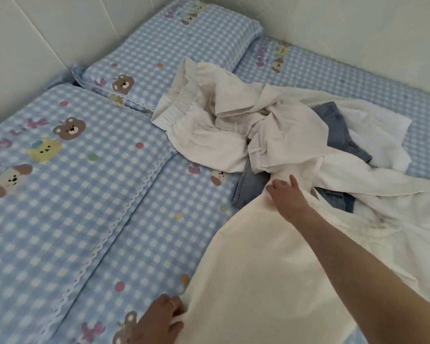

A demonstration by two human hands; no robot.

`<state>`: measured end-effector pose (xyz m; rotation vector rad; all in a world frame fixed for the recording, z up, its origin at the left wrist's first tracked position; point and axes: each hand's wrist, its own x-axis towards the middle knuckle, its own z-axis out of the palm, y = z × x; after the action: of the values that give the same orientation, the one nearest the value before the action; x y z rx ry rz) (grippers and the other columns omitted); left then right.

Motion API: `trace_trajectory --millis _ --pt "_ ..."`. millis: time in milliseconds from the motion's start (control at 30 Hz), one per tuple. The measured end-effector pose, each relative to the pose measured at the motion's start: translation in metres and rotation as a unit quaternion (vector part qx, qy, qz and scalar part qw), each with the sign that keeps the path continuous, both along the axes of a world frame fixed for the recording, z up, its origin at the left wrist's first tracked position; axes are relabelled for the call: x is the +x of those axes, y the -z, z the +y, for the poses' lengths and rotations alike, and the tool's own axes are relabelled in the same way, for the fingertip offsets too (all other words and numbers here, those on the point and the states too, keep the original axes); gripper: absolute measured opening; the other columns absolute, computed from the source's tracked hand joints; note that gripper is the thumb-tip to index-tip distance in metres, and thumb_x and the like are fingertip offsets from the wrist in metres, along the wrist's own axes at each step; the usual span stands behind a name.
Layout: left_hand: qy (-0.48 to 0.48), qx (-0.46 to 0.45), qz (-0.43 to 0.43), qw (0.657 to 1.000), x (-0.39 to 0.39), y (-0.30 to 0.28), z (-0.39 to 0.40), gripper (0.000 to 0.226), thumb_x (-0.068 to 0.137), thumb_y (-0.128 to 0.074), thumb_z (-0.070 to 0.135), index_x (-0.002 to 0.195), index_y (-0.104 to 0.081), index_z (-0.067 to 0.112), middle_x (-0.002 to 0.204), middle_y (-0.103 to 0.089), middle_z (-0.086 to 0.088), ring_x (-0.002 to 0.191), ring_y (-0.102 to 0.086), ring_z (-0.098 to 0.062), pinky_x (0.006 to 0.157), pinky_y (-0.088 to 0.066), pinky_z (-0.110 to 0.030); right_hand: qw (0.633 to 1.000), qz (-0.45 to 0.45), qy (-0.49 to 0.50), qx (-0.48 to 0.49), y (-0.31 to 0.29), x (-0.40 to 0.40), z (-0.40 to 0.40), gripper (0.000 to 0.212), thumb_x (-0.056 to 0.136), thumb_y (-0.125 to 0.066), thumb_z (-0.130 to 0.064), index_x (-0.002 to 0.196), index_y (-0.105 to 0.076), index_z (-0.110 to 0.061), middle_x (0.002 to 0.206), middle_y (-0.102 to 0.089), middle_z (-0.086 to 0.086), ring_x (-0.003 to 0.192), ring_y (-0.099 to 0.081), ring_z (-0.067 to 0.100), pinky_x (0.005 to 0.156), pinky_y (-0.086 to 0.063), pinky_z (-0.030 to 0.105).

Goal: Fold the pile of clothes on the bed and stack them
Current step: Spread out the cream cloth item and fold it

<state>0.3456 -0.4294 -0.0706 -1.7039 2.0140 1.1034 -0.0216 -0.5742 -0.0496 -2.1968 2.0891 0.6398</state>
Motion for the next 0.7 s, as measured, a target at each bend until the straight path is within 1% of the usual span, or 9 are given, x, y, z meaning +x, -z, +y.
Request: trace_trajectory --millis 67,133,200,267,333,400,500,600,700 --pt "-0.002 -0.013 0.010 1.000 0.001 -0.009 0.007 0.016 0.084 -0.048 0.051 0.097 -0.039 0.051 0.104 -0.044 0.032 0.100 -0.045 0.008 0.100 -0.033 -0.024 0.996 0.006 -0.043 -0.078 -0.010 -0.005 0.014 0.028 0.077 -0.061 0.002 0.103 -0.061 -0.009 0.098 -0.059 0.010 0.087 -0.063 0.028 0.106 -0.036 0.043" --pt "-0.012 -0.024 -0.001 1.000 -0.001 -0.025 0.009 0.018 0.086 -0.049 0.047 0.085 -0.031 0.045 0.097 -0.052 0.024 0.092 -0.049 0.002 0.096 -0.035 -0.026 0.990 -0.031 -0.049 -0.126 -0.030 -0.015 0.047 0.029 0.054 -0.077 0.011 0.074 -0.065 -0.006 0.070 -0.056 0.011 0.053 -0.057 0.030 0.068 -0.055 0.040" --pt "0.058 -0.044 -0.020 0.997 -0.006 -0.042 0.008 0.021 0.087 -0.050 0.043 0.088 -0.030 0.044 0.093 -0.055 0.018 0.080 -0.048 -0.001 0.076 -0.033 -0.020 0.989 -0.077 -0.032 -0.125 -0.048 -0.032 0.097 0.033 0.051 -0.076 0.014 0.075 -0.068 -0.007 0.069 -0.054 0.010 0.049 -0.053 0.029 0.056 -0.052 0.038" --pt "0.043 -0.045 0.021 0.998 -0.016 -0.054 0.012 0.043 0.085 -0.054 0.043 0.114 -0.023 0.052 0.094 -0.055 0.017 0.071 -0.046 0.006 0.066 -0.029 -0.015 0.990 -0.080 -0.028 -0.113 -0.063 -0.057 0.156 0.041 0.048 -0.075 0.014 0.080 -0.069 -0.011 0.071 -0.054 0.006 0.051 -0.053 0.025 0.057 -0.051 0.035" --pt "0.094 -0.011 0.030 0.995 -0.028 -0.061 0.023 0.066 0.082 -0.051 0.058 0.137 -0.016 0.047 0.104 -0.055 0.017 0.082 -0.053 0.006 0.075 -0.037 -0.013 0.993 -0.082 -0.009 -0.084 -0.079 -0.077 0.221 0.051 0.043 -0.076 0.016 0.083 -0.070 -0.014 0.073 -0.053 0.002 0.053 -0.053 0.020 0.059 -0.051 0.032" --pt "0.111 0.013 0.035 0.993 -0.049 -0.060 0.045 0.087 0.073 -0.048 0.075 0.146 -0.022 0.034 0.131 -0.050 0.010 0.115 -0.051 -0.005 0.096 -0.035 -0.019 0.997 -0.065 0.004 -0.051 -0.092 -0.102 0.290 0.059 0.037 -0.076 0.020 0.084 -0.071 -0.016 0.074 -0.053 -0.001 0.055 -0.053 0.017 0.058 -0.049 0.030" --pt "0.259 0.094 -0.022 0.961 -0.085 -0.056 0.101 0.048 0.096 -0.043 0.037 0.139 -0.038 0.018 0.145 -0.038 -0.006 0.128 -0.044 -0.023 0.101 -0.035 -0.038 0.998 -0.037 0.056 0.017 -0.109 -0.128 0.381 0.064 0.023 -0.080 0.017 0.078 -0.073 -0.017 0.070 -0.057 -0.001 0.049 -0.055 0.017 0.052 -0.049 0.028" --pt "0.322 0.131 -0.042 0.937 -0.113 -0.049 0.154 0.043 0.100 -0.024 0.045 0.141 -0.029 0.034 0.145 -0.039 0.005 0.129 -0.042 -0.015 0.106 -0.033 -0.030 0.990 -0.052 0.120 0.051 -0.115 -0.135 0.469 0.066 0.010 -0.082 0.014 0.066 -0.072 -0.020 0.064 -0.058 -0.003 0.043 -0.054 0.015 0.048 -0.049 0.023" --pt "0.406 0.161 -0.088 0.895 -0.130 -0.036 0.197 0.043 0.099 -0.020 0.034 0.142 -0.023 0.037 0.140 -0.037 -0.005 0.130 -0.039 -0.022 0.104 -0.034 -0.040 0.977 -0.079 0.187 0.071 -0.109 -0.127 0.539 0.063 0.014 -0.083 0.014 0.064 -0.070 -0.022 0.063 -0.056 -0.005 0.040 -0.050 0.011 0.042 -0.046 0.022"
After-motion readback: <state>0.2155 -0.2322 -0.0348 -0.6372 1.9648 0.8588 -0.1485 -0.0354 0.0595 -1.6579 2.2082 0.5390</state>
